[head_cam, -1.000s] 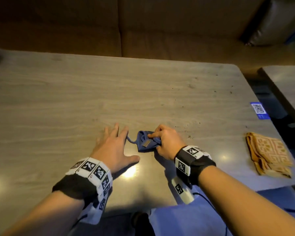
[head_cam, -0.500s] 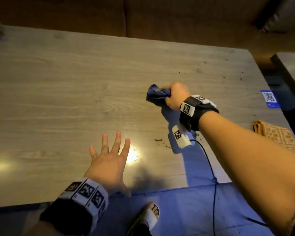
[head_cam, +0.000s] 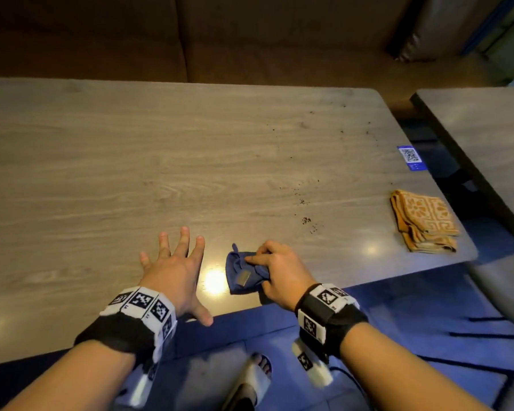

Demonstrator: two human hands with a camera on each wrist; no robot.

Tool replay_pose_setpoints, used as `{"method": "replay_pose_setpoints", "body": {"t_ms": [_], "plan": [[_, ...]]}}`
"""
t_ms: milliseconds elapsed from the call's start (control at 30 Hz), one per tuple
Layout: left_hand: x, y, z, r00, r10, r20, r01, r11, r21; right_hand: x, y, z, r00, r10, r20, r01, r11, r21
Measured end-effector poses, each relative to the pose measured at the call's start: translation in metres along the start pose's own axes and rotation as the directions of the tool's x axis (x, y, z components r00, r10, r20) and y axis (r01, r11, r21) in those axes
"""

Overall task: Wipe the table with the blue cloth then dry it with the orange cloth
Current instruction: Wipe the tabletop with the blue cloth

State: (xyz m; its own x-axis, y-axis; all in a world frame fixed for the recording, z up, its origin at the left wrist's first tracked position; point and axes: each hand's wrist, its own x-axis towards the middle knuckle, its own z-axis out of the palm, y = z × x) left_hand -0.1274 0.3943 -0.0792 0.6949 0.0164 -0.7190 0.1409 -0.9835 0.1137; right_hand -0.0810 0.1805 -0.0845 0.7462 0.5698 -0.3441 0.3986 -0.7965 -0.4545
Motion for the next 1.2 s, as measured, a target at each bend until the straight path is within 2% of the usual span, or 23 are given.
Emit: {"method": "replay_pose_setpoints", "body": {"t_ms": [67,133,167,233,333,467,567,633,700,800,867,933,1000,1067,1200], "plan": [[0.003,-0.001,0.001,1.0,0.003,-0.013,-0.003,1.0,0.007,0.001,0.005,-0.009,0.989,0.069,-0.132,-0.053,0.991,0.121],[0.006,-0.003,0.004,1.0,0.003,-0.023,-0.002,1.0,0.019,0.008,0.018,-0.026,0.914,0.231,-0.334,-0.167,0.963,0.21],[0.007,-0.003,0.005,1.0,0.0,-0.031,0.001,1.0,0.031,0.012,0.025,-0.032,0.884,0.289,-0.367,-0.224,0.952,0.209],[0.007,-0.003,0.005,0.999,0.002,-0.043,0.0,0.999,0.044,0.011,0.031,-0.032,0.899,0.336,-0.28,-0.328,0.942,0.076],[0.007,-0.004,0.005,0.998,0.001,-0.063,0.001,0.999,0.037,-0.015,0.022,-0.005,0.96,0.246,-0.135,-0.258,0.963,-0.083],[0.005,-0.003,0.003,0.998,0.005,-0.069,-0.003,1.0,0.029,-0.075,0.004,0.02,0.981,0.163,-0.109,-0.165,0.986,-0.016],[0.004,-0.002,0.004,0.998,0.008,-0.055,-0.007,1.0,0.028,-0.097,0.003,0.017,0.984,0.179,-0.022,-0.178,0.983,0.045],[0.005,-0.003,0.004,0.998,0.01,-0.057,-0.008,1.0,0.027,-0.088,0.002,-0.003,0.974,0.2,-0.102,-0.182,0.97,0.163],[0.004,-0.003,0.003,0.999,0.013,-0.046,-0.012,1.0,0.016,-0.058,-0.003,-0.029,0.935,0.22,-0.279,-0.155,0.959,0.235],[0.006,-0.005,0.004,0.999,0.016,-0.038,-0.015,1.0,0.011,0.018,-0.012,-0.059,0.869,0.231,-0.439,-0.18,0.971,0.155],[0.007,-0.005,0.004,0.999,0.014,-0.039,-0.013,1.0,0.021,0.075,-0.014,-0.066,0.876,0.25,-0.412,-0.22,0.968,0.12],[0.008,-0.005,0.006,0.999,0.013,-0.04,-0.012,1.0,0.029,0.118,-0.018,-0.06,0.939,0.236,-0.252,-0.245,0.97,-0.002],[0.008,-0.004,0.006,0.999,0.01,-0.04,-0.009,0.999,0.036,0.131,-0.031,-0.046,0.973,0.183,-0.137,-0.206,0.962,-0.18],[0.007,-0.004,0.005,0.999,0.006,-0.036,-0.005,0.999,0.034,0.114,-0.038,-0.025,0.984,0.104,-0.142,-0.136,0.962,-0.238],[0.006,-0.002,0.005,0.998,-0.003,-0.06,0.005,0.999,0.041,0.031,-0.035,0.012,0.988,-0.002,-0.157,-0.01,0.997,-0.079]]}}
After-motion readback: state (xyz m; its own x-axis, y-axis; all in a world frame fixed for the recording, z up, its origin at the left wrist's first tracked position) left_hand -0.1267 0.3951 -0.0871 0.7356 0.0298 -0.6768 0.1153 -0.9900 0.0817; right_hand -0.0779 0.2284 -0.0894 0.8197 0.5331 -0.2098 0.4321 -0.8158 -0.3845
